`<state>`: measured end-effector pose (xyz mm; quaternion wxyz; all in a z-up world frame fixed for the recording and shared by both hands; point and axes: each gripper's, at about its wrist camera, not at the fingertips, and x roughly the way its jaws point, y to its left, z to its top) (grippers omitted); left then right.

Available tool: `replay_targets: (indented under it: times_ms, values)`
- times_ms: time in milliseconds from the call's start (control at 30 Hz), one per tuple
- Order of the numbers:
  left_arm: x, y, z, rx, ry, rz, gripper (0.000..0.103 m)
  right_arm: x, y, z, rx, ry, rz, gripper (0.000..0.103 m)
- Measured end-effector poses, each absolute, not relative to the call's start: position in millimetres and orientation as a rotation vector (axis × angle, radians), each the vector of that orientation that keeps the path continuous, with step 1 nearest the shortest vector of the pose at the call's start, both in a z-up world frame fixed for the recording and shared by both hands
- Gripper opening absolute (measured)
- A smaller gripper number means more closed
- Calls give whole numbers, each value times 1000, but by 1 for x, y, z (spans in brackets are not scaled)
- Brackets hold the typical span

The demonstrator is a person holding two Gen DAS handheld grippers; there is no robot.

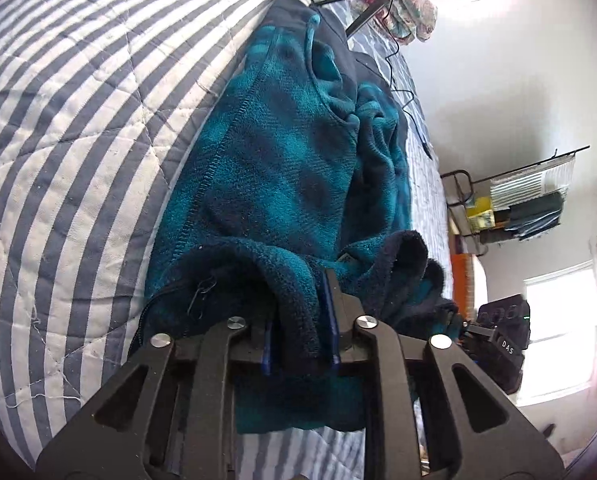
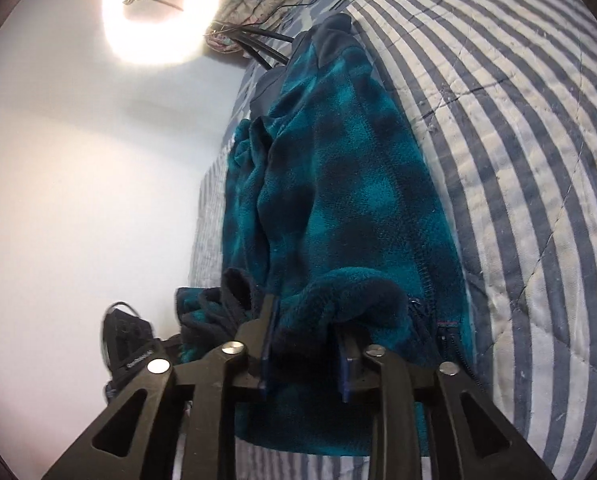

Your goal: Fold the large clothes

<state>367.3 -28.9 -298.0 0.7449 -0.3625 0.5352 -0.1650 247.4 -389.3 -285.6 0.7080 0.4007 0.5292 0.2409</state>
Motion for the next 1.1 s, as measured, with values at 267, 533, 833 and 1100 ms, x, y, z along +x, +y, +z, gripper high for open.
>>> replay_targets:
  times_ms: [267,533,833,1100]
  values:
    - [367,-8,-278,-953,1140,-492,66,235,-425,-247,955,1051,656,75]
    - [355,1,-230,-613,1040,-438,69,205,-428,-225,551,1058,564,61]
    - [327,-47,-242,-222,1059,-490,35,201,-393,-246,271,1092,518,58]
    - [350,-83,-261,-163,1047,-472,35,207,-380,-261,252,1132,504,14]
